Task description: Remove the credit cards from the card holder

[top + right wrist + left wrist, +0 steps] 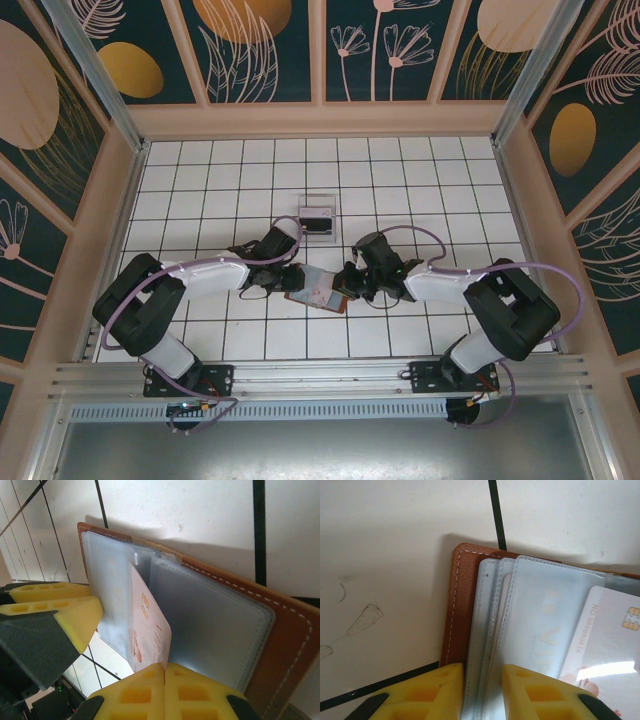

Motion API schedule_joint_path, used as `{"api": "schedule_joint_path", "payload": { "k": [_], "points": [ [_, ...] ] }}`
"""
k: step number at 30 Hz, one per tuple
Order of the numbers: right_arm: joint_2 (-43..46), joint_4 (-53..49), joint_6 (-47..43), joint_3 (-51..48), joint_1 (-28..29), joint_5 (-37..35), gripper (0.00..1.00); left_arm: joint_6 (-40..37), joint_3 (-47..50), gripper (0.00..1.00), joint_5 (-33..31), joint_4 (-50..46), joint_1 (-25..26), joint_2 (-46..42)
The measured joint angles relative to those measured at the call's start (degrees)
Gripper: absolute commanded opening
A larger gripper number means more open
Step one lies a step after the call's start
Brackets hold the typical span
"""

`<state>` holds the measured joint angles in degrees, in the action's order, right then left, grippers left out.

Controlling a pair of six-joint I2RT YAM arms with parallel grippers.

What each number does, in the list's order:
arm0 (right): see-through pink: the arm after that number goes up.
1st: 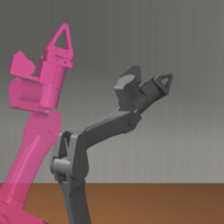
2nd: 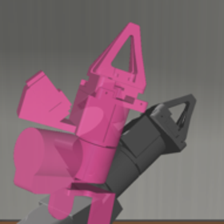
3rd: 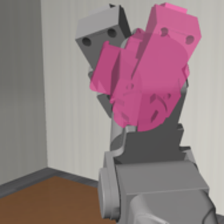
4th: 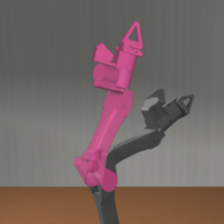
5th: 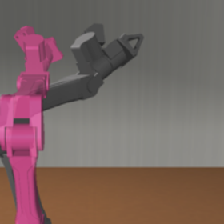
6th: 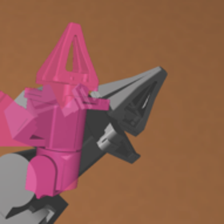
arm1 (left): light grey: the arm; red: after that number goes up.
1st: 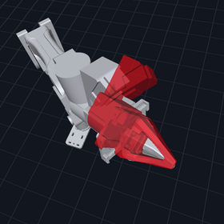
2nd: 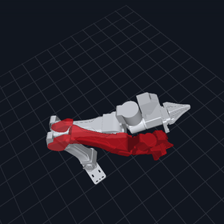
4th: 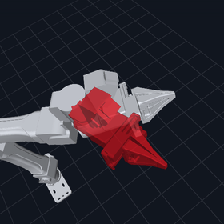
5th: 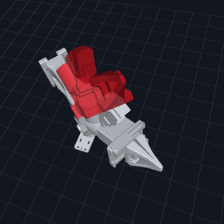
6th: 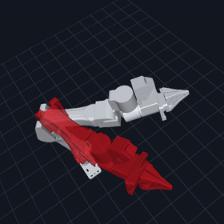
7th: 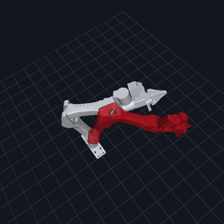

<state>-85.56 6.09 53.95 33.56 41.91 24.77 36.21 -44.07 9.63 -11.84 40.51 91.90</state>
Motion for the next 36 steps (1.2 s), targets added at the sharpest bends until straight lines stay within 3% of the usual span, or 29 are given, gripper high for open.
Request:
{"api": "schedule_joint_path", "payload": {
  "k": [24,36],
  "points": [
    [5.68,-17.05,-5.77,8.02,-0.37,-3.85,0.01,0.04,1.44,0.28,0.92,0.24,-0.02,-1.46],
    [4.24,-28.02,-21.27,19.54,-1.01,-9.75,0.0,0.07,2.99,0.32,0.94,-2.32,0.0,-4.24]
  ]
}}
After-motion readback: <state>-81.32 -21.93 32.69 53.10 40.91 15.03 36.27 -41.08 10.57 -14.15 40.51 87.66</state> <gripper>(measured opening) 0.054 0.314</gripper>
